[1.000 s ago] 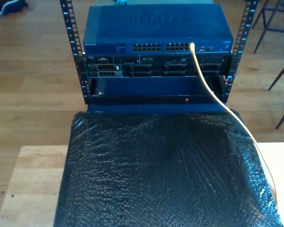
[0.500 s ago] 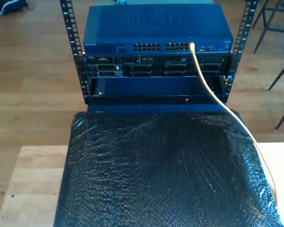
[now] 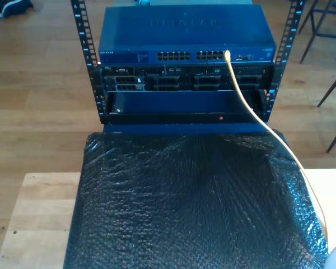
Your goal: Grab the cable and plug it in
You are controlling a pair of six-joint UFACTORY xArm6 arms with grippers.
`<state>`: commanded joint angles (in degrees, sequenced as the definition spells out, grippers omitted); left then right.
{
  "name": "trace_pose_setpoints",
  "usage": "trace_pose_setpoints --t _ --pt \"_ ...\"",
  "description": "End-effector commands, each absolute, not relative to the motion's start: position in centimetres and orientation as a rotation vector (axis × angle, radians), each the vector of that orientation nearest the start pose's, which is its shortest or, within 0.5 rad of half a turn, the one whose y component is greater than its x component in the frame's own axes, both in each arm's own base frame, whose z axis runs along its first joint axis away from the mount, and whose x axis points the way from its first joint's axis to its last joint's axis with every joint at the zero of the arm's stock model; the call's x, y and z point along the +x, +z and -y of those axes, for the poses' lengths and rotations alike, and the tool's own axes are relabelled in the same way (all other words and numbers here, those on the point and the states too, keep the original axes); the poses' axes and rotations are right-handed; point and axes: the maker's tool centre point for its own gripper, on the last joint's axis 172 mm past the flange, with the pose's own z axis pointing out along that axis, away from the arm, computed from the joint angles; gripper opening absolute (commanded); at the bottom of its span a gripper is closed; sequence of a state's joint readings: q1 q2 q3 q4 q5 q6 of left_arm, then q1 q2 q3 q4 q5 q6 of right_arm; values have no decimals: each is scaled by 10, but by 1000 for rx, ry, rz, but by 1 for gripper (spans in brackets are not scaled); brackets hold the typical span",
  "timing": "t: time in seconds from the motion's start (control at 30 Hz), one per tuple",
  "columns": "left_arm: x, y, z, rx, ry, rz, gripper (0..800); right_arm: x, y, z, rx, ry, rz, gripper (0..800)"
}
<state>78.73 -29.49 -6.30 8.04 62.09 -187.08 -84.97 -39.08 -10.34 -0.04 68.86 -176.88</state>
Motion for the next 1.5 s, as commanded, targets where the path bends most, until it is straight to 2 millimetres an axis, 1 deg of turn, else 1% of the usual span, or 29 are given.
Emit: trace_pose_setpoints --t 0.1,0.33,0.6,0.7,0.9,1.5 --pt "-5 35 -124 -2296 -328 -2721 800 11 69 159 2360 346 -2374 794" --pt "-5 35 -124 -2296 -328 -2721 800 10 45 154 2349 304 -2354 797" --pt "-4 35 -123 -2297 -329 -2719 800 10 32 153 2334 270 -2345 797" --pt "-4 35 -123 -2295 -329 -2721 800 10 30 157 2321 244 -2338 794" --pt "-4 35 -123 -2297 -329 -2719 800 10 29 158 2288 241 -2365 799" --pt "-4 35 -123 -2297 -329 -2719 800 10 29 158 2287 242 -2365 799"
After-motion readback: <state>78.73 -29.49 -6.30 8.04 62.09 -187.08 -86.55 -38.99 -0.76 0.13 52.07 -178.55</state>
